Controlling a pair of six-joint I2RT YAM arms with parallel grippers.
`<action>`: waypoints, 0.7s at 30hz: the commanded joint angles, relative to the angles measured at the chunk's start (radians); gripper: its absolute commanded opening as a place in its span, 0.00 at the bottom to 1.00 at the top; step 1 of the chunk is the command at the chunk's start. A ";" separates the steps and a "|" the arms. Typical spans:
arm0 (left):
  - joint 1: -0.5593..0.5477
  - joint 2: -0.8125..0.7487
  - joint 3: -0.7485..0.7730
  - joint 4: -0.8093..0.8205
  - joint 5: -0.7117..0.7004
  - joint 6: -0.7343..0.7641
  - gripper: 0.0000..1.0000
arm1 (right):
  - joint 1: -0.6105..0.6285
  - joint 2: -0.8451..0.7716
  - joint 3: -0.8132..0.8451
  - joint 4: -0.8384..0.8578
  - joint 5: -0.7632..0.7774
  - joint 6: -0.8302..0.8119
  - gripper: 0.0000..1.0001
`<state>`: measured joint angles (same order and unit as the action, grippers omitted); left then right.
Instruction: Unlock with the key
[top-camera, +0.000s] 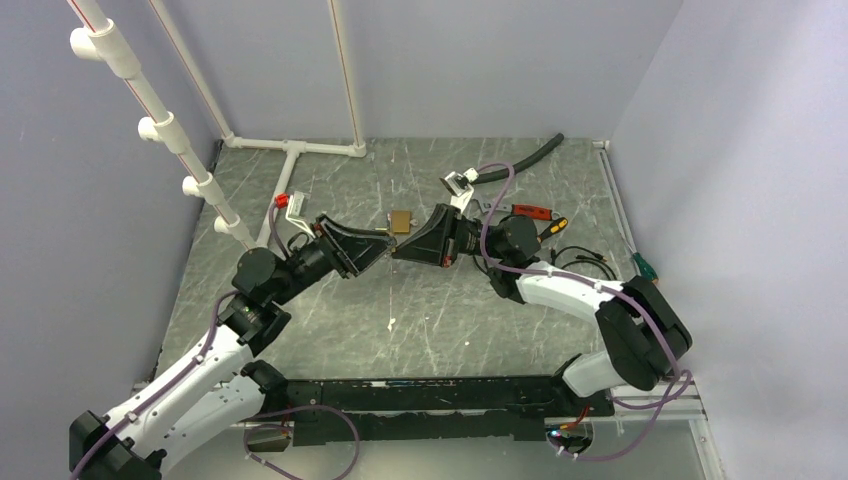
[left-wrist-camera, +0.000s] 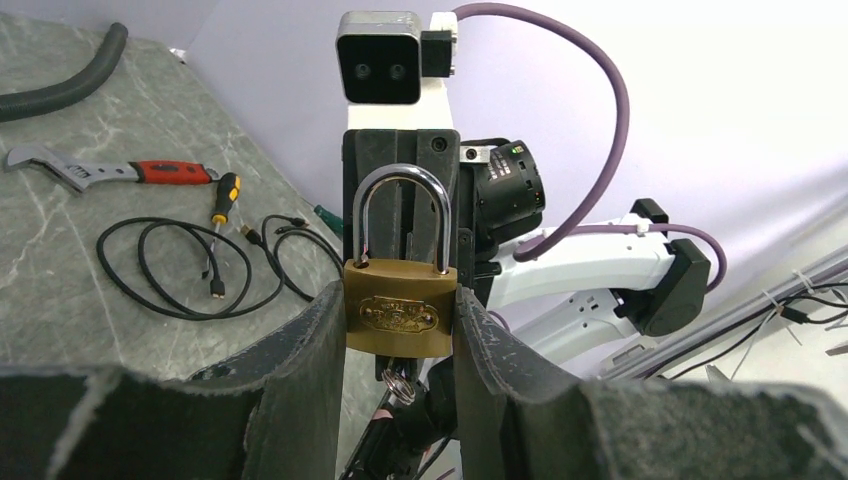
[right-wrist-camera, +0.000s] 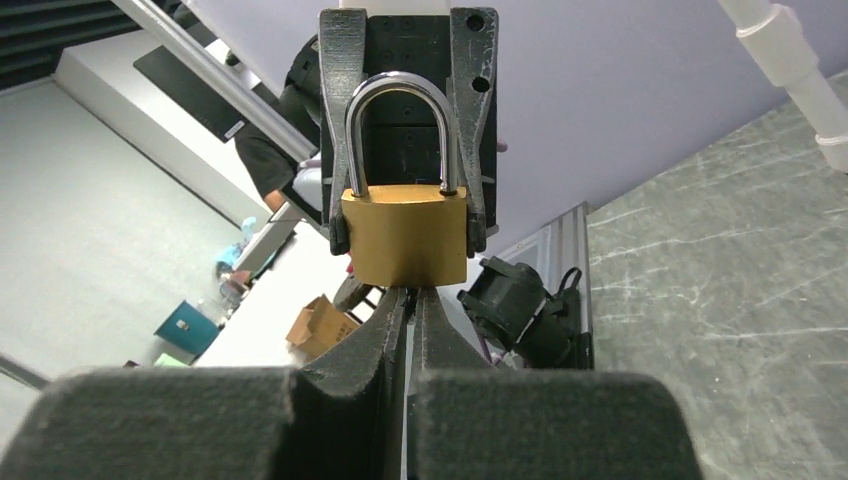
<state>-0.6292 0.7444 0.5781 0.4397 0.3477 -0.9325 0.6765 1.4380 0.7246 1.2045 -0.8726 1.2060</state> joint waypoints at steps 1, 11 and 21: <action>-0.032 -0.011 0.028 0.067 0.182 -0.035 0.00 | 0.006 0.026 0.027 0.069 0.050 0.026 0.00; -0.032 -0.070 0.122 -0.330 -0.087 0.053 0.00 | 0.006 -0.184 -0.015 -0.547 0.173 -0.400 0.47; -0.032 0.052 0.181 -0.519 -0.283 -0.075 0.00 | 0.013 -0.377 -0.113 -0.745 0.360 -0.570 0.59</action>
<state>-0.6586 0.7448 0.6987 -0.0189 0.1524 -0.9318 0.6861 1.1149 0.6308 0.5293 -0.6312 0.7383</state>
